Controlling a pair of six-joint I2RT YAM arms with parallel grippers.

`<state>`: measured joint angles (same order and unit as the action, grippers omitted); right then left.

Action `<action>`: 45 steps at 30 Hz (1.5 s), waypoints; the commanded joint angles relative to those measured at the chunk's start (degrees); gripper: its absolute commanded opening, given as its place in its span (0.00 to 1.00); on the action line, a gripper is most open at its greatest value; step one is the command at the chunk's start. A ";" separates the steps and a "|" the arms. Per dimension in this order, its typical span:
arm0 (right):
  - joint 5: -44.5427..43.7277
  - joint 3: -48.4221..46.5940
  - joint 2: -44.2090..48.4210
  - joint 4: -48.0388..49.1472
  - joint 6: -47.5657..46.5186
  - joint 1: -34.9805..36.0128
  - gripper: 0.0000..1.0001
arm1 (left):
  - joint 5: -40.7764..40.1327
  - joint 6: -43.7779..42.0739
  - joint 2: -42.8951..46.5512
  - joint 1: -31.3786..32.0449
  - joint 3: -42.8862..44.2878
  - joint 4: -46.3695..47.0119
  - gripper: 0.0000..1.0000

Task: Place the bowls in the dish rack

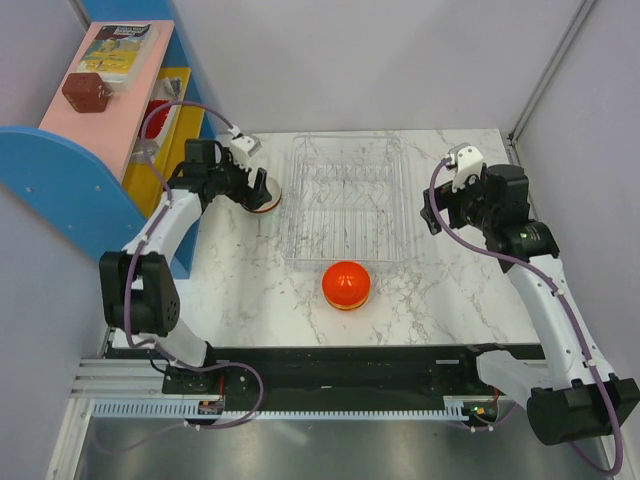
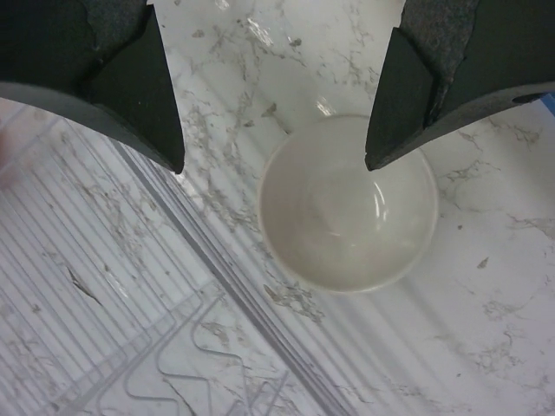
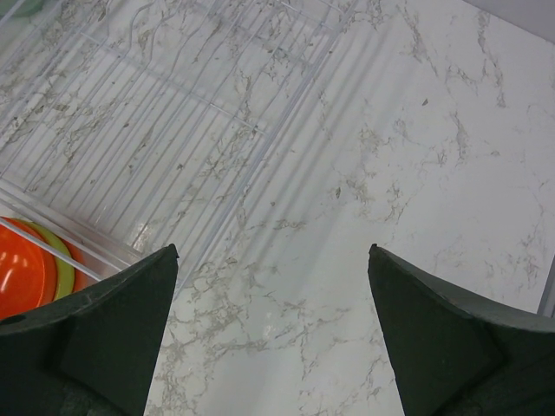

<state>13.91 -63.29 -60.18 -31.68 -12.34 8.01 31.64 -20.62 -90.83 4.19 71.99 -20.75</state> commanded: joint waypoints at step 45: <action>3.93 1.24 -1.43 1.54 -2.43 0.08 0.98 | -18.72 -1.26 -22.03 -0.32 16.26 -0.60 0.56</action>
<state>16.80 -62.26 -61.95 -31.68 -13.80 8.01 12.16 -20.64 -115.31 4.19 88.20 -20.99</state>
